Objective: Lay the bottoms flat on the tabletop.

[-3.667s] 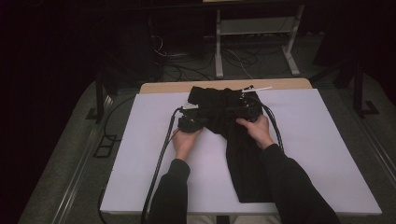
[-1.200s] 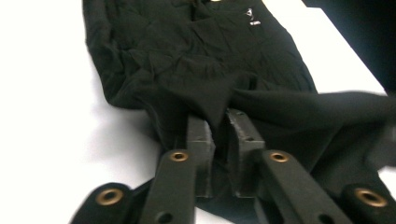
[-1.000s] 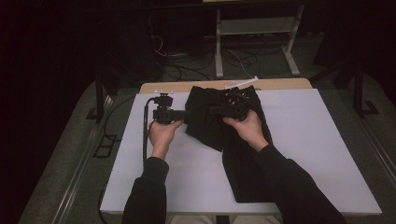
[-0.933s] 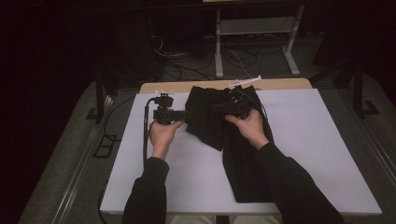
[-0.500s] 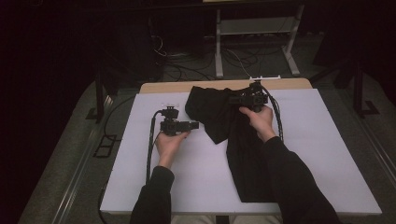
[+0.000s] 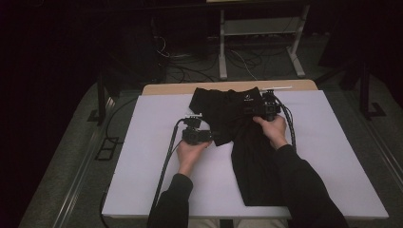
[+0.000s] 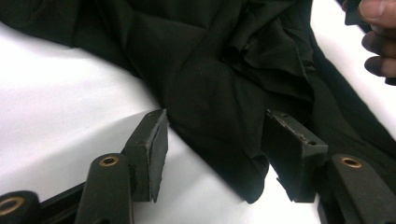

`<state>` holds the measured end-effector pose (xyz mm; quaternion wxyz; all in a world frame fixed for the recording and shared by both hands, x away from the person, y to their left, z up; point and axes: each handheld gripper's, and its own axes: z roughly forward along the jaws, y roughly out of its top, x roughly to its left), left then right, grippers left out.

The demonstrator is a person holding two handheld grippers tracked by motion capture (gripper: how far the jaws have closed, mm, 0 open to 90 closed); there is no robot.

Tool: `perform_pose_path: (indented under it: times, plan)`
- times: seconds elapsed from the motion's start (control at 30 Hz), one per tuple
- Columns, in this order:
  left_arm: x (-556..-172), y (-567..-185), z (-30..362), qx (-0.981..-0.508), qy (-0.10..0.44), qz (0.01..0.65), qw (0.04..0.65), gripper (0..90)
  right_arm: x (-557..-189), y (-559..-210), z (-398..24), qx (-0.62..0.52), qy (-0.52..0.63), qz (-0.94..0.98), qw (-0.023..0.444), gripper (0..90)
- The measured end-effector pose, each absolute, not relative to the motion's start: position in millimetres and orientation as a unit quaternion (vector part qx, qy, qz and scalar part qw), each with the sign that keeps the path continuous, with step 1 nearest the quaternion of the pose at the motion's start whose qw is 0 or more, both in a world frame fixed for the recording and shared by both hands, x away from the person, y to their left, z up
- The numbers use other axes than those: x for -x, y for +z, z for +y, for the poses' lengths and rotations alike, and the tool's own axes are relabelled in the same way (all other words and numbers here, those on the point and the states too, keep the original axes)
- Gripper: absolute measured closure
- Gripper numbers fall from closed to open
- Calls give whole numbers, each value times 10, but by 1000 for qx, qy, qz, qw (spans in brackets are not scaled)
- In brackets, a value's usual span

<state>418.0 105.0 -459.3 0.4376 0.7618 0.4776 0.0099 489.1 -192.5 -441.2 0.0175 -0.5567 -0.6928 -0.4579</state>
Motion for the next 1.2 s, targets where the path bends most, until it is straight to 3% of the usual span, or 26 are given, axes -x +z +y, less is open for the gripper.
perform_pose_path:
  times: [0.1,0.23,0.37,0.53,0.67,0.77,0.83,0.97,1.2]
  plan:
    - [-4170,-4596,967,-770,24,468,432,459,-4882,-4480,-1962,567,-453,-687,29,756]
    - [-4169,-4600,867,-777,33,466,423,596,-4785,-4472,-1916,570,-467,-675,42,648]
    - [-4182,-4610,842,-772,29,473,424,684,-4652,-4394,-1724,541,-464,-700,39,610]
    - [-4197,-4631,859,-772,19,477,419,869,-4539,-4317,-1428,508,-459,-728,33,548]
    - [-4203,-4639,858,-768,12,481,423,882,-4520,-4343,-1228,496,-412,-764,-27,458]
    - [-4206,-4647,855,-767,5,480,426,882,-4560,-4416,-1165,503,-396,-768,-29,420]
    - [-4203,-4646,852,-767,4,480,426,883,-4585,-4441,-1123,501,-383,-775,-42,509]
    - [-4200,-4641,863,-767,0,481,425,883,-4596,-4467,-1090,492,-350,-794,-69,850]
    - [-4154,-4575,980,-773,0,484,409,882,-4466,-4226,-1424,491,-431,-757,-29,876]
